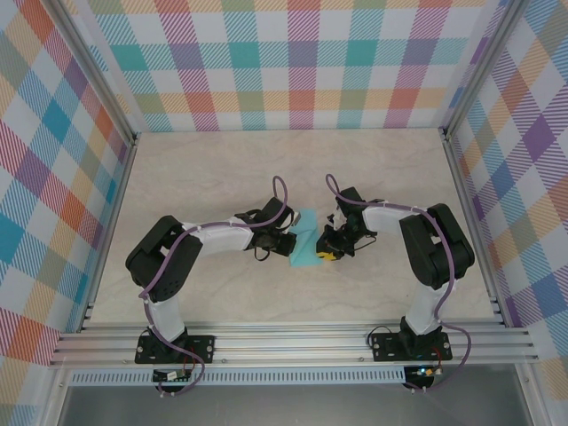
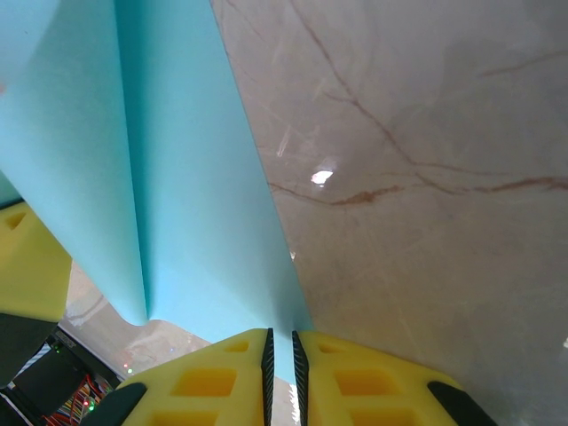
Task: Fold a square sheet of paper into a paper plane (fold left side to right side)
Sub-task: Fold the triangle a second time at the center of the table.
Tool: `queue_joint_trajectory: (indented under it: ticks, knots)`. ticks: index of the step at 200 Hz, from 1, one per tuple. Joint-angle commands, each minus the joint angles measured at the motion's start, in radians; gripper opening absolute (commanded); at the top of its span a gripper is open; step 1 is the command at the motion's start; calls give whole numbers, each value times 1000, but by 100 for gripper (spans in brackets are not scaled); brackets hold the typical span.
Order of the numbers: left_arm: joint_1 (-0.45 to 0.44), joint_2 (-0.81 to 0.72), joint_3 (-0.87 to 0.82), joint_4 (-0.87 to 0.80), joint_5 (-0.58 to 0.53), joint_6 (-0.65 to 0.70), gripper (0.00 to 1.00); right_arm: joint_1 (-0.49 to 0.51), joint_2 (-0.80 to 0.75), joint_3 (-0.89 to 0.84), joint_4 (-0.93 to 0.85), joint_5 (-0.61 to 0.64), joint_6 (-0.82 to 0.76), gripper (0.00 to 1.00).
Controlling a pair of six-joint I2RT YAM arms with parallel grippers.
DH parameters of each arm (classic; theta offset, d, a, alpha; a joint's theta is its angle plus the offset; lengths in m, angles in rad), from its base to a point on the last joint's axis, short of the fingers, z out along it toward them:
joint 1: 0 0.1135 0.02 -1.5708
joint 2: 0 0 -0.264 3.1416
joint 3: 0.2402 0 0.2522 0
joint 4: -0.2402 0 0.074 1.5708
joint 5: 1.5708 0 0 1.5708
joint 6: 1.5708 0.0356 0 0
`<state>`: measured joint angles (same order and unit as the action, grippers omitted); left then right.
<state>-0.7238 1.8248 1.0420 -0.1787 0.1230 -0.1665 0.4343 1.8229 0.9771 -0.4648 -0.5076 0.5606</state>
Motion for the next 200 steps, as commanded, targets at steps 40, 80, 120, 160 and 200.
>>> queue_joint_trajectory:
  ticks: [40,80,120,160,200]
  knots:
    - [12,26,22,19,14,7,11,19,46,-6,-51,42,-21,16]
    - [12,38,23,19,14,7,11,19,46,-6,-52,43,-22,16]
    - [13,42,18,20,13,7,10,18,47,-4,-52,41,-22,16]
    - [13,46,15,13,15,8,10,14,2,-5,-22,13,-22,17]
    - [13,43,9,18,23,7,10,0,-96,14,9,-5,4,16]
